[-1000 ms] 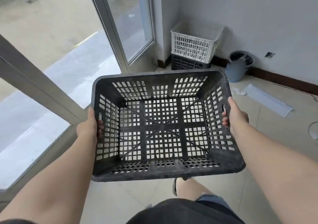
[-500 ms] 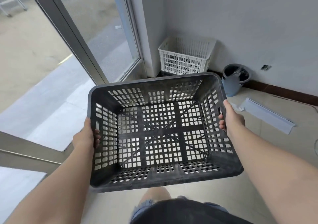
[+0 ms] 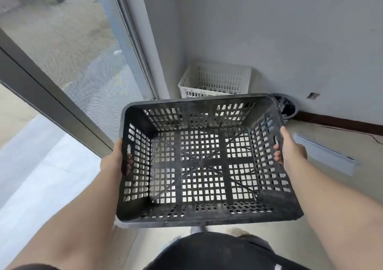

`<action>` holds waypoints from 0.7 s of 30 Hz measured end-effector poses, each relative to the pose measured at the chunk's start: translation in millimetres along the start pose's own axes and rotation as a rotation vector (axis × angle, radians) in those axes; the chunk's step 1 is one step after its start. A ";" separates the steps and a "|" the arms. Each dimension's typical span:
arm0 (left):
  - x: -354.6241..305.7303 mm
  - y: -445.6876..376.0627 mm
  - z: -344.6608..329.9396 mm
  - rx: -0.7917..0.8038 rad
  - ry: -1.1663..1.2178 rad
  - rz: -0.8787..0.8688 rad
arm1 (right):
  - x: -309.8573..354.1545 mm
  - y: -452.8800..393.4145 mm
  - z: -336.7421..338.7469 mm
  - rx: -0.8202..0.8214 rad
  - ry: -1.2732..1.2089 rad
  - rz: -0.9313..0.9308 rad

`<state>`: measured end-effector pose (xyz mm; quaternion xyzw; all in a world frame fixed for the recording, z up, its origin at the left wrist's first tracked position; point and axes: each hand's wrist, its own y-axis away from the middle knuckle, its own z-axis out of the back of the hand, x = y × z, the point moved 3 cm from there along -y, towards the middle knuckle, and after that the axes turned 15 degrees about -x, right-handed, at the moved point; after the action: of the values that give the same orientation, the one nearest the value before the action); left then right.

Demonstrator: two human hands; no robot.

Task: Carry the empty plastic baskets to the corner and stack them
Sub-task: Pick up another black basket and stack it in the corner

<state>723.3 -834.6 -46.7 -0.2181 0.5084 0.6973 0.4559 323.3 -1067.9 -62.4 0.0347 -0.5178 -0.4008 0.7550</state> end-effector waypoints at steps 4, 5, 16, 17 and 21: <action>-53.7 -24.5 -44.3 0.036 -0.028 -0.056 | 27.9 -9.4 -35.3 -0.041 -0.051 -0.048; -65.8 -27.6 -55.5 0.045 -0.038 -0.067 | 35.2 -12.5 -43.2 -0.048 -0.054 -0.058; -165.7 -80.0 -181.3 0.063 -0.074 -0.133 | 138.6 -71.4 -150.9 0.004 -0.087 -0.091; -174.8 -83.1 -192.0 0.061 -0.074 -0.139 | 149.7 -76.7 -159.7 0.014 -0.078 -0.093; -211.7 -95.3 -237.1 0.039 -0.074 -0.152 | 197.4 -99.8 -194.6 0.023 -0.064 -0.077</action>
<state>870.8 -1131.0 -24.8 -0.2211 0.4865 0.6584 0.5300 452.1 -1332.6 -50.0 0.0502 -0.5445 -0.4245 0.7217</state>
